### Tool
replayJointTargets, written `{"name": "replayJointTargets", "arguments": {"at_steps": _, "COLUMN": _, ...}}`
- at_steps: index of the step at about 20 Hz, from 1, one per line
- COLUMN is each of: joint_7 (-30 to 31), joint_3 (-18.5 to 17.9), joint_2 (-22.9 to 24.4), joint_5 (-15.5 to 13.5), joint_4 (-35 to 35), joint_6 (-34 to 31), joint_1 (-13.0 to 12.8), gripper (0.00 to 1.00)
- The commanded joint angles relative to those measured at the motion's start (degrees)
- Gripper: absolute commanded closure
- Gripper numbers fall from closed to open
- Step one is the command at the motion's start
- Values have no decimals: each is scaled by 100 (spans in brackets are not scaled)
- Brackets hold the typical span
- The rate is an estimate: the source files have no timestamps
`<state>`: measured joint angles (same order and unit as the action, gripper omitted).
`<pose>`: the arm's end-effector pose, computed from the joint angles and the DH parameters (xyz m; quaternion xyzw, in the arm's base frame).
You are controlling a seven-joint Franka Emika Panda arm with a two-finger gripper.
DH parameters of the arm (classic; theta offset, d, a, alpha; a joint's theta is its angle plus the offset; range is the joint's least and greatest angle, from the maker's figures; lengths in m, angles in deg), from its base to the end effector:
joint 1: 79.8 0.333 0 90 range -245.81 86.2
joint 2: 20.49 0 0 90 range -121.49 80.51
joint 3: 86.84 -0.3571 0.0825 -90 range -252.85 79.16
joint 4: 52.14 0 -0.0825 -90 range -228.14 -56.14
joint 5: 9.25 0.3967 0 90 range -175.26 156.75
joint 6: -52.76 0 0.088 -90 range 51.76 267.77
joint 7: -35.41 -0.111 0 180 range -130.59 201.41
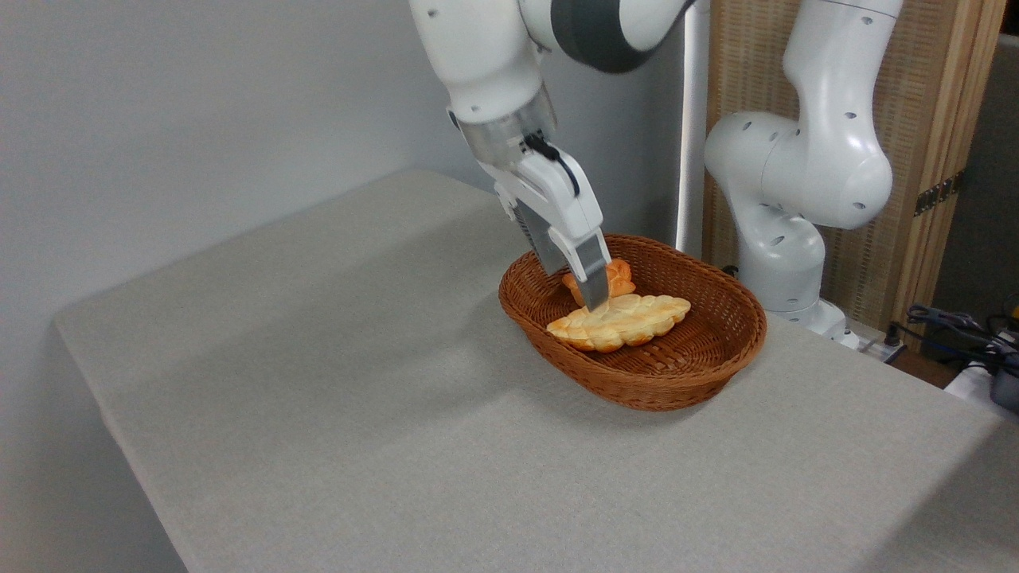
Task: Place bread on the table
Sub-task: 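Lower the gripper onto the long pastry and close on it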
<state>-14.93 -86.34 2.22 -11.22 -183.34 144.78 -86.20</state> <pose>0.3902 -0.0513 0.5153 0.8704 -0.4708 -0.1274 0.0672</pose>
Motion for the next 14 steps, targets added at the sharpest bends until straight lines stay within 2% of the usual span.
{"name": "replayJointTargets", "arguments": {"at_steps": 1, "joint_7": -81, "joint_3": -59, "joint_2": 181, "joint_5": 56, "joint_4": -608, "joint_6": 430, "joint_1": -151, "gripper": 0}}
{"name": "replayJointTargets", "arguments": {"at_steps": 2, "joint_7": -81, "joint_3": -59, "joint_2": 180, "joint_5": 56, "joint_4": -687, "joint_6": 545, "joint_1": -239, "gripper": 0}}
{"name": "replayJointTargets", "arguments": {"at_steps": 10, "joint_7": -186, "joint_3": -59, "joint_2": 154, "joint_5": 74, "joint_4": -898, "joint_6": 853, "joint_1": -389, "gripper": 0}}
{"name": "replayJointTargets", "arguments": {"at_steps": 14, "joint_7": -274, "joint_3": -59, "joint_2": 154, "joint_5": 258, "joint_4": -925, "joint_6": 853, "joint_1": -415, "gripper": 0}}
